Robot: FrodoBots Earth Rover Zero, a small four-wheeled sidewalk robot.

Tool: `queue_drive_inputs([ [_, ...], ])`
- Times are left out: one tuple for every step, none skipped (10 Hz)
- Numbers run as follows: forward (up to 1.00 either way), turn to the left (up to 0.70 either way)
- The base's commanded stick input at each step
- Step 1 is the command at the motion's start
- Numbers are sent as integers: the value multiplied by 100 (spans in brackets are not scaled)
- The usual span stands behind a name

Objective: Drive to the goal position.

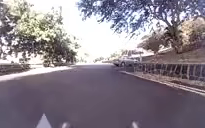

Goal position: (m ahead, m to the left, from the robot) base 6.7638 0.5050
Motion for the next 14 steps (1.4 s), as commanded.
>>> queue_drive_inputs([
  [97,0],
  [97,0],
  [98,0],
  [98,-9],
  [98,-22],
  [98,-35],
  [97,0],
  [97,0],
  [97,-6],
  [98,-19],
  [98,-33],
  [97,-26],
  [98,-12],
  [97,-2],
])
